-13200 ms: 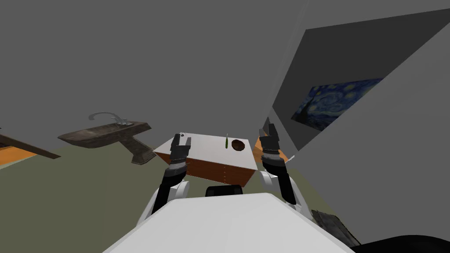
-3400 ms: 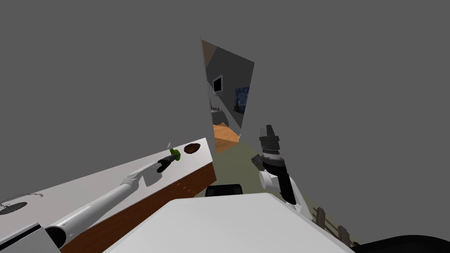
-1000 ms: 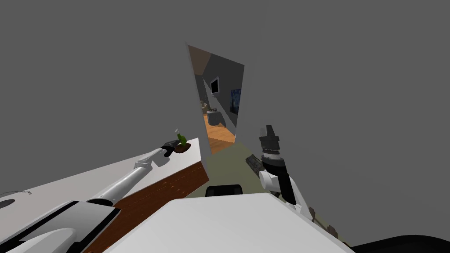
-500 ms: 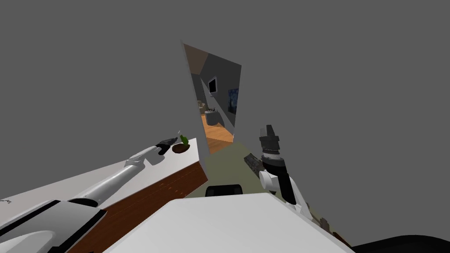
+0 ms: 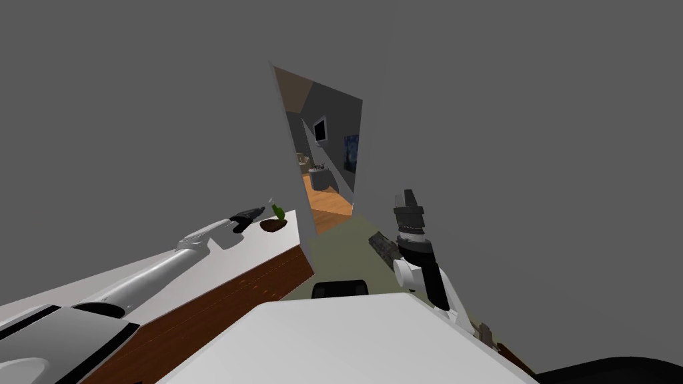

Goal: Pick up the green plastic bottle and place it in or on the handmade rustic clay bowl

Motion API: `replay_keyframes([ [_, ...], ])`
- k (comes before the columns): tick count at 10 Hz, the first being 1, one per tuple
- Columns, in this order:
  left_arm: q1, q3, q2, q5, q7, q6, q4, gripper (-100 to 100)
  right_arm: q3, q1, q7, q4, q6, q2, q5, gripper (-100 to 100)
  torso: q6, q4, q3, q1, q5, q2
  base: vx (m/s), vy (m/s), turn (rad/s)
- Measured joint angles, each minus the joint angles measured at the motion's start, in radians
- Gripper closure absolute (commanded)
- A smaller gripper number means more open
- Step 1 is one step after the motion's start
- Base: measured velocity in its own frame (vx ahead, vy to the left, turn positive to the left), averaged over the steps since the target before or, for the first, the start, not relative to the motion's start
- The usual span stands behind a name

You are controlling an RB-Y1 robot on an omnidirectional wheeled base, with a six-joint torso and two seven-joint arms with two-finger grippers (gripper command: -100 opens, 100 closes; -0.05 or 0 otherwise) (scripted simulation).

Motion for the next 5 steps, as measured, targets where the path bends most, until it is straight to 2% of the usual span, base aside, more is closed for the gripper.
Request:
replay_keyframes([
  [5,0.000,0.000,0.000,0.000,0.000,0.000,0.000,0,0.000,0.000,0.000,0.000,0.000,0.000,0.000,0,0.000,0.000,0.000,0.001,0.000,-0.001,0.000,0.000,0.000],
])
